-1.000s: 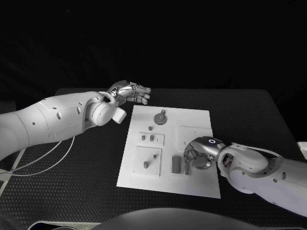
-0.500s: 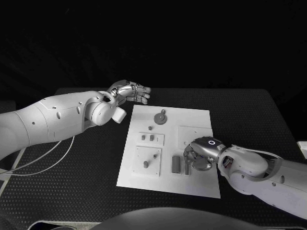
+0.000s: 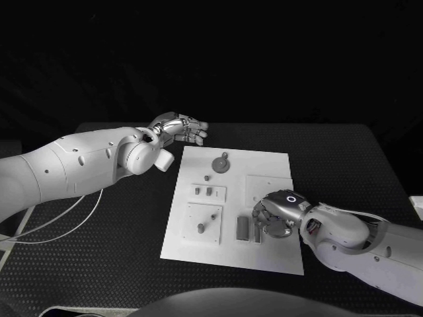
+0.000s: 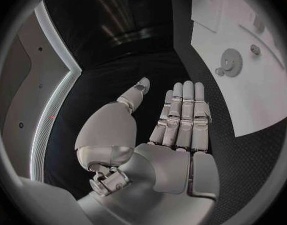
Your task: Assemble the parts on the task board
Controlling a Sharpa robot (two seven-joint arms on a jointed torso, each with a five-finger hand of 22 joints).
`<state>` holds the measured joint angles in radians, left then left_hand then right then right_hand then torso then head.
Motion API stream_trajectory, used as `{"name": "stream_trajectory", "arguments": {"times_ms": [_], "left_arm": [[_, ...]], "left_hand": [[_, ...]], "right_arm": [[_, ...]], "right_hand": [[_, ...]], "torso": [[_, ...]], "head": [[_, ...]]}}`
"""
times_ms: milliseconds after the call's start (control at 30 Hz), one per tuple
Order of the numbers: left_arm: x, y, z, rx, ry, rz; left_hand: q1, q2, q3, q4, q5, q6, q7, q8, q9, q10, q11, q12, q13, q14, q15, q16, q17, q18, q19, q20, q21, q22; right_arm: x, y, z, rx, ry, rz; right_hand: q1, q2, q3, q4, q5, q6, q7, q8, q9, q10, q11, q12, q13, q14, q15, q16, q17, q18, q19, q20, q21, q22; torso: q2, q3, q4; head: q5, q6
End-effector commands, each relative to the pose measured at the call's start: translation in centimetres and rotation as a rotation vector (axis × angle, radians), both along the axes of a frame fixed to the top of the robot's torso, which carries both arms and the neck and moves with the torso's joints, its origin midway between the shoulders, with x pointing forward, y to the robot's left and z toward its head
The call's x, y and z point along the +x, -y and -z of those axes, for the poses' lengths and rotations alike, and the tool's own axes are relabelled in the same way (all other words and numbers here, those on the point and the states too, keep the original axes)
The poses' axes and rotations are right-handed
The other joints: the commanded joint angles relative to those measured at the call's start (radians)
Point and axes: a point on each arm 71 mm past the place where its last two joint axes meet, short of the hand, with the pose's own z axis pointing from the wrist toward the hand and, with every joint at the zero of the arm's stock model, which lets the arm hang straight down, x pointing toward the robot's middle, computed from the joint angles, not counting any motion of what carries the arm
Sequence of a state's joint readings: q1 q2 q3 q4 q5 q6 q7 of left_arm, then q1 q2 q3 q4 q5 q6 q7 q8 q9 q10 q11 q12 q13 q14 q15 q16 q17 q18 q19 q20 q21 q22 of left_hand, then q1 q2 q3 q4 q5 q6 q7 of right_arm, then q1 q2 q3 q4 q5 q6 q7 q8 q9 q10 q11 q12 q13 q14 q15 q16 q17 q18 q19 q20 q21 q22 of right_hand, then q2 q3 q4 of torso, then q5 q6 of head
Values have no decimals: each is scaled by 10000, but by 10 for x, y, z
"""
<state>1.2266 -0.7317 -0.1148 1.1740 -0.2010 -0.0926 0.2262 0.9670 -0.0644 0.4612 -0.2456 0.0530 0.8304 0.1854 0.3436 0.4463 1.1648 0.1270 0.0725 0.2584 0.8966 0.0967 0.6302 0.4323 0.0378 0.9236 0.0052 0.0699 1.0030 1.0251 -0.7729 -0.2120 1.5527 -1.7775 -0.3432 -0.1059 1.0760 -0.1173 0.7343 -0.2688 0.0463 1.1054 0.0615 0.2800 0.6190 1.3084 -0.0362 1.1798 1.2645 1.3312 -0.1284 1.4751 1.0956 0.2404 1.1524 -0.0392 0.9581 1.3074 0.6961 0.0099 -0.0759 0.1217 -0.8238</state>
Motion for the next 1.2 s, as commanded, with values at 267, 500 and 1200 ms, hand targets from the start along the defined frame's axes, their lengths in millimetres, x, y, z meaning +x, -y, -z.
{"name": "stream_trajectory", "arguments": {"times_ms": [267, 500, 1200], "left_arm": [[1, 3, -1, -105, 30, 144], [3, 4, -1, -99, 87, 105], [20, -11, 0, -156, 346, -760]], "left_hand": [[-72, 6, -19, 61, -20, -91, 8, 40, -17, -57, -13, -13, -15, -14, 82, -52, 23, -12, -38, 2, 9, -16], [-75, 9, -20, 64, -21, -92, 9, 41, -18, -58, -13, -13, -15, -13, 82, -54, 28, -12, -38, 2, 10, -16], [7, 74, 30, 2, -18, -113, 6, 65, -43, -259, 70, -74, -84, -251, 180, -342, 12, -50, -265, 85, -60, -98]], "right_arm": [[-7, 4, -5, 1404, -222, 206], [17, 16, -39, 3784, -38, 1588], [163, 97, -63, 9411, -3479, 6316]], "right_hand": [[7, -518, 37, 233, 36, -79, 137, -34, 37, -321, 17, -623, -484, -186, -38, -134, -383, 214, -13, -29, -95, 91], [-168, -1121, 19, 765, 29, -934, 409, -503, -168, -752, 259, -1168, -859, -491, 137, -351, -902, 213, -23, 26, -179, 67], [-529, 158, -850, -175, 56, -2306, 1148, -947, -305, -3878, 1058, -4311, -3156, -4014, 1005, -3396, -2659, -353, -3478, 1210, -2454, -492]], "torso": [[-11, -16, 3], [-25, -25, -15], [-666, -16, 24]], "head": [[-66, 133], [-178, 319], [-691, 2327]]}}
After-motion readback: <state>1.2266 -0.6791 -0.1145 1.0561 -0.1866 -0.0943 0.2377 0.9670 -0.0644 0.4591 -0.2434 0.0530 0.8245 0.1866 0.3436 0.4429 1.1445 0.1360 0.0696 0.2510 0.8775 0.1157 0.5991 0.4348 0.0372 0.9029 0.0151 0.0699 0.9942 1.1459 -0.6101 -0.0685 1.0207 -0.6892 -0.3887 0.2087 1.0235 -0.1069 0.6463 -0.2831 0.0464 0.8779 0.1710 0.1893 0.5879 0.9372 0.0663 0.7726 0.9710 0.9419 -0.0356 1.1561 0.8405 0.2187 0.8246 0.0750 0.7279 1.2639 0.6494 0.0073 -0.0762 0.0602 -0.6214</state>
